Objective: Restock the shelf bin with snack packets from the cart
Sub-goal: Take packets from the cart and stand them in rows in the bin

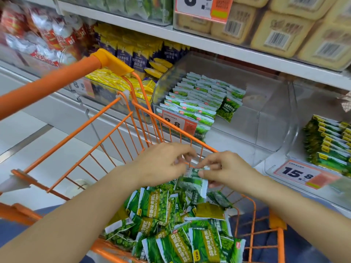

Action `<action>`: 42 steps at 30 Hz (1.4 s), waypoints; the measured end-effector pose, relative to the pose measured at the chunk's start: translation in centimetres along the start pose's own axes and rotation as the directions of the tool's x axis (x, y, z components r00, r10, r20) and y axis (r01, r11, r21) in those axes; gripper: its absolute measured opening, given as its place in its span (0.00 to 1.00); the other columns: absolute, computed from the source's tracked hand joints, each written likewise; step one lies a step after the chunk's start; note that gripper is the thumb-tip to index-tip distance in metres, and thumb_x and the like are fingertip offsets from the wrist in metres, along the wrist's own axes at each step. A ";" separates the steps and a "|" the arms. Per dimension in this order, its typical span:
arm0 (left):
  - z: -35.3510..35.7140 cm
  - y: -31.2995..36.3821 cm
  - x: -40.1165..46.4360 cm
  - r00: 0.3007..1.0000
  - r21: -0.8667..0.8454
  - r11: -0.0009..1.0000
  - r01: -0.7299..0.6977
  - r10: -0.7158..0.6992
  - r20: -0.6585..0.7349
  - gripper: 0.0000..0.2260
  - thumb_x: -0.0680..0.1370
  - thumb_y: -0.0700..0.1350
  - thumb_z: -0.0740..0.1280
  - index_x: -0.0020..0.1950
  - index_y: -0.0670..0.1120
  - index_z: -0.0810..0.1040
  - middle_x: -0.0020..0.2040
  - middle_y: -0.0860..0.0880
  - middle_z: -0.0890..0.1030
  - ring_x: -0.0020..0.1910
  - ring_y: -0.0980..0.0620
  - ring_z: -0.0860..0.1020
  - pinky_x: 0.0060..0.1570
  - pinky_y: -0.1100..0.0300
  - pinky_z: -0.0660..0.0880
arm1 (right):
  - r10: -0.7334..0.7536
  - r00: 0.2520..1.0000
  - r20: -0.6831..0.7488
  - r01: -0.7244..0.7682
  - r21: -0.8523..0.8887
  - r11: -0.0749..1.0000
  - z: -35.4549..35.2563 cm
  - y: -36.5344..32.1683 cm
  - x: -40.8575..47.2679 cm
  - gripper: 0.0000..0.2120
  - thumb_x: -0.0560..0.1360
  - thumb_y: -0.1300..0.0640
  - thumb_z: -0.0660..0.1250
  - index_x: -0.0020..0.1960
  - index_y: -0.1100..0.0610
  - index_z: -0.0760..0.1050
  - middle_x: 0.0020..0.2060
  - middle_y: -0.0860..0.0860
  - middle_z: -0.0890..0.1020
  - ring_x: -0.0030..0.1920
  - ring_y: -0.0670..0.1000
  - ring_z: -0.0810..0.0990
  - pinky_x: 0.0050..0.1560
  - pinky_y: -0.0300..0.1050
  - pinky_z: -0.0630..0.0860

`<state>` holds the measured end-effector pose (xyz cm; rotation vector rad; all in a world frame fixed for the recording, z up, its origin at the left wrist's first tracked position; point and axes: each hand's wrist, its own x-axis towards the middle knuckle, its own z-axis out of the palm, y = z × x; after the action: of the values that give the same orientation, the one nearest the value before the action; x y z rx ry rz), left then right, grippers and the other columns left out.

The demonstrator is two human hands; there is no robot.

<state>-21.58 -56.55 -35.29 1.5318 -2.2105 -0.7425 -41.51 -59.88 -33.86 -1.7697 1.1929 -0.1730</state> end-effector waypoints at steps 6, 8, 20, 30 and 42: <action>0.6 0.6 0.1 0.993 -0.009 0.997 -0.072 0.071 -0.097 0.25 0.76 0.62 0.64 0.72 0.61 0.63 0.68 0.62 0.69 0.64 0.64 0.68 0.60 0.65 0.67 | 0.144 0.988 -0.046 -0.079 0.656 0.751 -1.7 -2.5 0.3 0.02 0.76 0.63 0.66 0.47 0.60 0.78 0.27 0.54 0.82 0.28 0.47 0.83 0.32 0.35 0.80; 0.4 0.7 0.5 0.975 -0.193 0.978 -0.076 0.032 -0.219 0.15 0.78 0.54 0.66 0.64 0.61 0.69 0.59 0.62 0.76 0.58 0.63 0.74 0.53 0.68 0.69 | 0.136 0.990 -0.047 -0.058 0.738 0.673 -1.7 -2.9 0.6 0.05 0.77 0.58 0.65 0.48 0.59 0.77 0.30 0.56 0.83 0.29 0.49 0.83 0.31 0.37 0.80; -1.0 1.0 0.7 0.979 -0.885 0.450 0.119 -0.204 0.027 0.15 0.71 0.47 0.68 0.57 0.46 0.78 0.51 0.47 0.85 0.50 0.51 0.83 0.46 0.60 0.79 | -0.059 0.957 -0.286 0.205 0.515 0.833 -0.8 -3.7 1.8 0.18 0.67 0.44 0.69 0.42 0.59 0.82 0.33 0.51 0.80 0.34 0.47 0.77 0.31 0.38 0.75; -1.1 1.9 1.0 0.967 -0.836 0.508 0.206 -0.239 0.093 0.05 0.74 0.44 0.69 0.49 0.47 0.82 0.41 0.54 0.85 0.42 0.56 0.83 0.43 0.63 0.80 | -0.126 0.897 -0.424 0.299 0.370 0.880 -1.7 -2.6 2.2 0.20 0.74 0.51 0.69 0.41 0.71 0.80 0.35 0.69 0.76 0.34 0.55 0.72 0.35 0.46 0.70; -2.2 1.2 7.5 0.951 0.235 0.964 0.127 -0.051 -0.304 0.25 0.80 0.62 0.57 0.71 0.48 0.71 0.67 0.51 0.74 0.67 0.54 0.70 0.68 0.58 0.62 | 0.088 0.825 -0.559 0.186 0.415 0.891 -7.8 -0.1 3.5 0.13 0.72 0.54 0.73 0.46 0.65 0.80 0.38 0.55 0.80 0.37 0.47 0.77 0.30 0.36 0.75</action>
<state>-23.97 -63.74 -32.91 1.7441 -2.0785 -0.2367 -44.14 -67.52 -30.92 -1.3558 1.3714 -0.9960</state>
